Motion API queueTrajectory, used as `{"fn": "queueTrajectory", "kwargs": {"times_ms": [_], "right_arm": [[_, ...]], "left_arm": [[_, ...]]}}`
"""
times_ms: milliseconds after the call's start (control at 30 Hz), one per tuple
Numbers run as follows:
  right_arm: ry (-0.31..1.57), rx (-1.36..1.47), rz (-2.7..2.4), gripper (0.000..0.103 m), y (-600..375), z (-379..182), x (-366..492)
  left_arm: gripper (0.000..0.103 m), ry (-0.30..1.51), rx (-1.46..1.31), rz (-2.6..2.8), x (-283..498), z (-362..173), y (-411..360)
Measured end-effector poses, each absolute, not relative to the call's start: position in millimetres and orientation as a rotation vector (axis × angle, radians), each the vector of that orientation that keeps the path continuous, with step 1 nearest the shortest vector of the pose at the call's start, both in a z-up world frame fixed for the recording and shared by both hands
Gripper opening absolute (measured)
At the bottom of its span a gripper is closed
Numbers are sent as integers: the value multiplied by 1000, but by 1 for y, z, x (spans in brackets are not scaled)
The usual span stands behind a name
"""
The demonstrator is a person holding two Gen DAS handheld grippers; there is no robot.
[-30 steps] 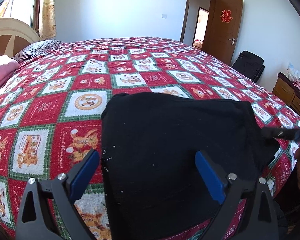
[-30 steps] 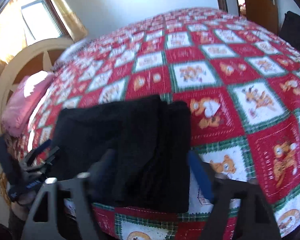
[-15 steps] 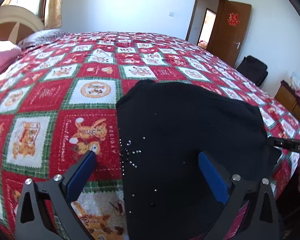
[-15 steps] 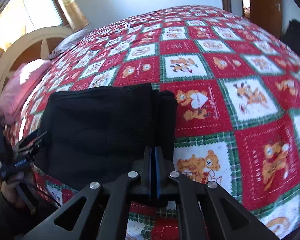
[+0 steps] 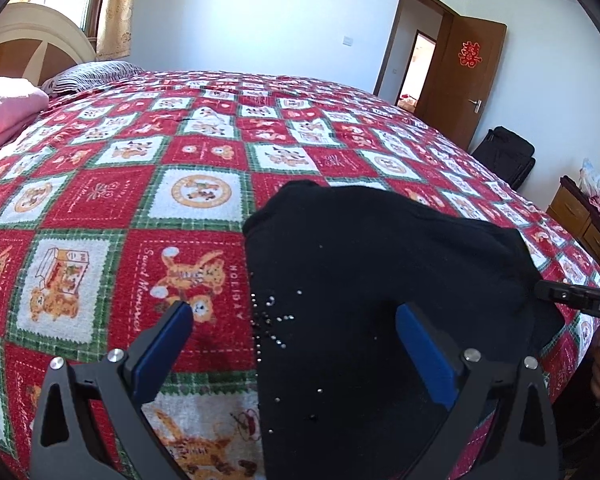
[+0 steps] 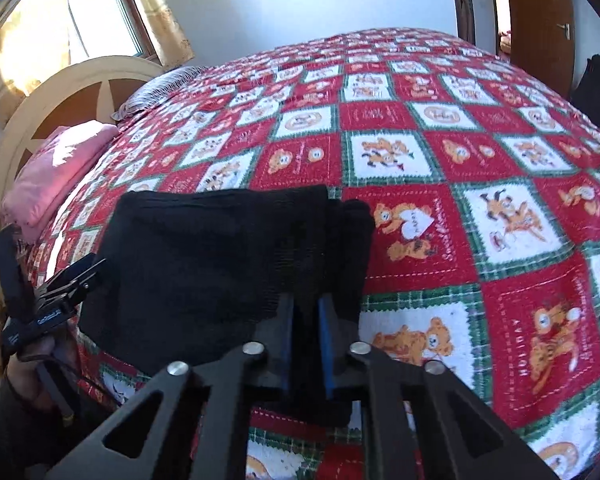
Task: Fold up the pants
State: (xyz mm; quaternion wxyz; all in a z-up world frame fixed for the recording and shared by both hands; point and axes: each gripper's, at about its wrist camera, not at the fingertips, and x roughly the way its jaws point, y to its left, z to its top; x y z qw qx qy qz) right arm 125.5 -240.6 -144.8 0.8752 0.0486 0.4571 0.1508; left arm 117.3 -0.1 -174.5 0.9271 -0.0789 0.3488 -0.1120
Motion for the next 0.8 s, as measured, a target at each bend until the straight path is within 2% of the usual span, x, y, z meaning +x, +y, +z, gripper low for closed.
{"fn": "queueTrajectory", "kwargs": {"times_ms": [233,267,300,333,367,400,533,567,600,633,700,733,767,800], "right_arm": [[1008,57,265,10,-246,-164,132],[1015,94,264,14,-252,-163,134],[1021,124,259,27,-257,-163,136],[1020,145,250,35,-262,-163,137],[1012,171,231,52,-268,-165,138],[1011,192,226,59,-272,-168,139],[1005,232,265,59,-274,-172,142],[1004,260,285,55,-275,-174,143],[1006,281,311,41,-274,-175,144],[1008,308,344,35,-273,-176,144],[1012,330,362,31,-271,-177,145],[1015,340,369,30,-271,-177,146],[1020,367,379,28,-273,-178,147],[1022,385,385,26,-275,-179,147]], "left_arm": [[103,724,-155,-263,119,-181,-3],[103,710,-158,-273,119,-182,-2],[103,696,-157,-276,119,-183,0],[103,689,-158,-277,120,-184,2],[103,683,-170,-281,120,-185,5],[103,677,-189,-290,121,-185,7],[103,665,-231,-343,127,-185,10],[103,667,-237,-354,128,-185,10],[103,671,-241,-361,130,-185,10],[103,671,-249,-377,131,-184,10],[96,679,-271,-417,134,-184,10],[88,686,-274,-432,137,-184,8],[76,692,-278,-456,138,-185,6],[69,697,-282,-472,139,-185,4]]}}
